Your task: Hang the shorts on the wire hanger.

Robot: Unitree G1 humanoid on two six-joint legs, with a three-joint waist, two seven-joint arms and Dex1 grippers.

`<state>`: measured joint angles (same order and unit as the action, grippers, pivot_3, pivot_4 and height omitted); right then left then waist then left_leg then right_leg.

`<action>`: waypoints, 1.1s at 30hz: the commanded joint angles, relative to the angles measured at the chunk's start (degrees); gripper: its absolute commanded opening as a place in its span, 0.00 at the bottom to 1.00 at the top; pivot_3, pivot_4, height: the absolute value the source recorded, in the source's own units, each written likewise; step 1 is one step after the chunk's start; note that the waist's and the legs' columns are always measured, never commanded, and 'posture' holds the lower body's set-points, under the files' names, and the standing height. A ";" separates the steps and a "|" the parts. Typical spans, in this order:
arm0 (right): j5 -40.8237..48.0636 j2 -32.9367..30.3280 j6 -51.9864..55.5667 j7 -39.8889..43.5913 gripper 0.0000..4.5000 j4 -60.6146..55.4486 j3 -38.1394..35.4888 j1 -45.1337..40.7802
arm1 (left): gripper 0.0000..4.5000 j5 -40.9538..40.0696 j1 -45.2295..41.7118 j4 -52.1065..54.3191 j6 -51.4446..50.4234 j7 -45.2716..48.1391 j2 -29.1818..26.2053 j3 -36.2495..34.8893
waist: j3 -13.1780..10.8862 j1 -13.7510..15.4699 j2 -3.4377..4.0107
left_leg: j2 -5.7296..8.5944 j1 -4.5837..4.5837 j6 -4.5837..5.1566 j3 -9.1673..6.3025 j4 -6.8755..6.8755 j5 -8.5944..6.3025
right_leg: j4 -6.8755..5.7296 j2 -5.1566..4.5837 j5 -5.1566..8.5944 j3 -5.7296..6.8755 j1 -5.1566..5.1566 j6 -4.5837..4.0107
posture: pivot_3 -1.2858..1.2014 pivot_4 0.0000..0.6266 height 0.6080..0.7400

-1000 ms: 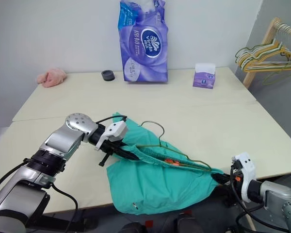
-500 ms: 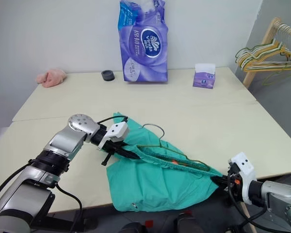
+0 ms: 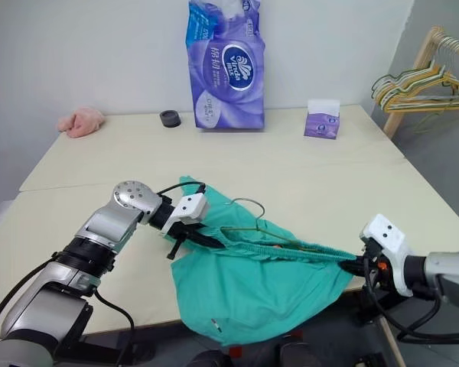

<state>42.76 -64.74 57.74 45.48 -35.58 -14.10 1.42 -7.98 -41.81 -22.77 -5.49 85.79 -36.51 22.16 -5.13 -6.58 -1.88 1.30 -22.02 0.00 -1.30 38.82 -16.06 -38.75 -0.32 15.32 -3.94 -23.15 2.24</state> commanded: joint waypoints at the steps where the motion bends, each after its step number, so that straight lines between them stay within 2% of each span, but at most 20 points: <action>1: -2.49 -3.22 -2.18 2.74 0.01 0.77 3.34 -5.67 | 0.00 1.71 -0.67 0.58 0.38 -4.22 1.28 -1.94 | -0.01 -0.04 0.00 | 0.00 0.00 0.00 -0.01 -0.01 0.00 | 0.01 0.00 0.00 0.01 0.00 0.00 | 0.43 0.13 1.00; 5: -7.65 -2.92 -4.18 5.22 0.01 4.14 14.32 -17.52 | 0.00 2.80 -0.90 2.99 -1.23 -7.72 3.75 -1.62 | -0.06 -0.31 0.07 | -0.03 -0.02 0.01 0.00 -0.01 -0.01 | 0.02 -0.01 0.00 0.00 -0.02 0.00 | 0.43 0.13 1.00; 9: -11.50 0.09 -4.74 6.45 0.01 6.66 21.65 -25.55 | 0.00 3.67 -0.20 5.43 -2.57 -9.00 4.58 -1.13 | -0.08 -0.60 0.09 | -0.02 -0.04 0.01 -0.02 -0.02 -0.01 | 0.02 -0.03 -0.07 0.02 -0.06 -0.12 | 0.43 0.13 1.00; 15: -14.67 2.16 -5.17 7.86 0.01 7.36 24.94 -29.43 | 0.00 4.79 1.27 7.62 -3.48 -9.92 4.58 -0.86 | -0.12 -0.80 0.14 | -0.01 -0.06 0.03 -0.03 -0.02 -0.02 | 0.00 -0.09 -0.13 0.04 -0.07 -0.22 | 0.43 0.13 1.00; 22: -20.10 3.62 -7.31 6.95 0.01 7.63 26.18 -30.05 | 0.00 5.23 2.34 9.08 -3.99 -10.26 5.10 -0.28 | -0.12 -1.03 0.16 | -0.01 -0.06 0.02 -0.06 -0.02 -0.03 | 0.00 -0.12 -0.14 0.09 -0.07 -0.23 | 0.43 0.13 1.00; 25: -21.87 1.80 -9.35 7.90 0.17 6.04 25.42 -27.73 | 0.00 5.38 2.76 9.27 -4.04 -10.36 5.38 -0.19 | -0.13 -0.99 0.16 | -0.01 -0.06 0.02 -0.07 -0.02 -0.03 | -0.01 -0.14 -0.14 0.11 -0.07 -0.24 | 0.43 0.12 1.00; 30: -22.21 -0.71 -10.22 8.81 0.55 2.62 23.05 -23.78 | 0.00 5.65 3.34 9.52 -4.03 -10.37 5.57 -0.18 | -0.13 -1.35 0.17 | 0.01 -0.08 0.02 -0.09 -0.02 -0.03 | -0.01 -0.16 -0.13 0.14 -0.07 -0.22 | 0.43 0.12 1.00; 33: -21.89 -3.88 -9.78 9.18 0.80 0.42 19.09 -17.60 | 0.00 5.80 3.71 9.60 -4.03 -10.35 5.71 -0.07 | -0.13 -1.19 0.18 | 0.02 -0.08 0.02 -0.11 -0.02 -0.03 | -0.01 -0.16 -0.12 0.16 -0.07 -0.21 | 0.43 0.12 1.00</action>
<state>20.90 -67.09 48.06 54.17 -33.36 8.86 -17.73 -2.12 -37.75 -15.42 -9.82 75.51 -31.07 22.25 -5.27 -7.77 -1.70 1.32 -22.12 0.01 -1.41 38.80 -16.10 -38.75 -0.49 15.20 -3.77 -23.22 2.05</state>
